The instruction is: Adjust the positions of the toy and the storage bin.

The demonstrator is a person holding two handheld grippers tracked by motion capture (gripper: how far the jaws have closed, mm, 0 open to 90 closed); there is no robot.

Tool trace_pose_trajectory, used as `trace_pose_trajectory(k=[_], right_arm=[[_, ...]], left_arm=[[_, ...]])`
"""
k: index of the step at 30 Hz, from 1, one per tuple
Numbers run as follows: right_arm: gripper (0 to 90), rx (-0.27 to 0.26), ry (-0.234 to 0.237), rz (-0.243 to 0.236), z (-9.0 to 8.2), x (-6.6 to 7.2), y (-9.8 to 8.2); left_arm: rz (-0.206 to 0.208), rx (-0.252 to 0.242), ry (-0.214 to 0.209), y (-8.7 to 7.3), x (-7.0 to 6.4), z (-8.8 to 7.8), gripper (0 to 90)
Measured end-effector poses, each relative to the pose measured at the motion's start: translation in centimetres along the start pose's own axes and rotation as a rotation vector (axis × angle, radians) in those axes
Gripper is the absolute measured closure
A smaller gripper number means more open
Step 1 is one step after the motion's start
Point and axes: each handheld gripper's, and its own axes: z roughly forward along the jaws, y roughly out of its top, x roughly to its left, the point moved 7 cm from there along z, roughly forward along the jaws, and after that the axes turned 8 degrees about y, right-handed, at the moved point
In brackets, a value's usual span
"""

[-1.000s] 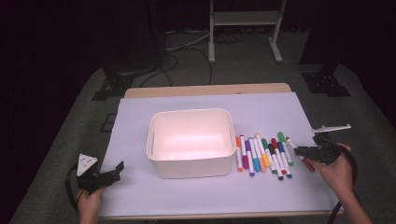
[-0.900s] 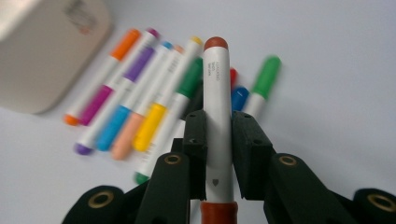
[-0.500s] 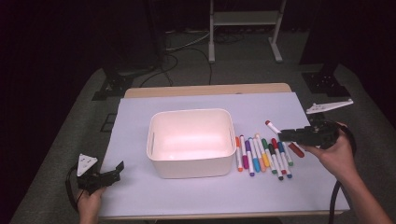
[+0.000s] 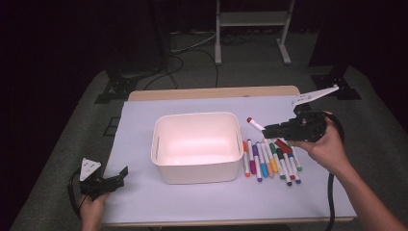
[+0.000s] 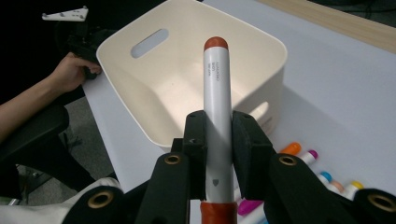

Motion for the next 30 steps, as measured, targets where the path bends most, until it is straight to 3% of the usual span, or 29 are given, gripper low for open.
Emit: trace_pose_trajectory(k=[16,21,23,30], right_arm=[[75.6,0.078,0.131,-0.11,4.5,3.0,4.0],[75.6,0.113,0.169,-0.139,6.1,3.9,4.7],[75.6,0.113,0.21,-0.147,6.6,4.3,4.9],[75.6,0.163,0.238,-0.158,8.6,4.9,5.4]], left_arm=[[0.01,0.008,0.0,0.0,-0.1,0.0,0.0],[0.011,0.011,-0.003,0.0,-0.1,0.1,0.0],[0.009,0.013,-0.004,-0.1,-0.1,0.1,0.0],[0.008,0.012,-0.007,0.0,-0.1,0.1,0.0]])
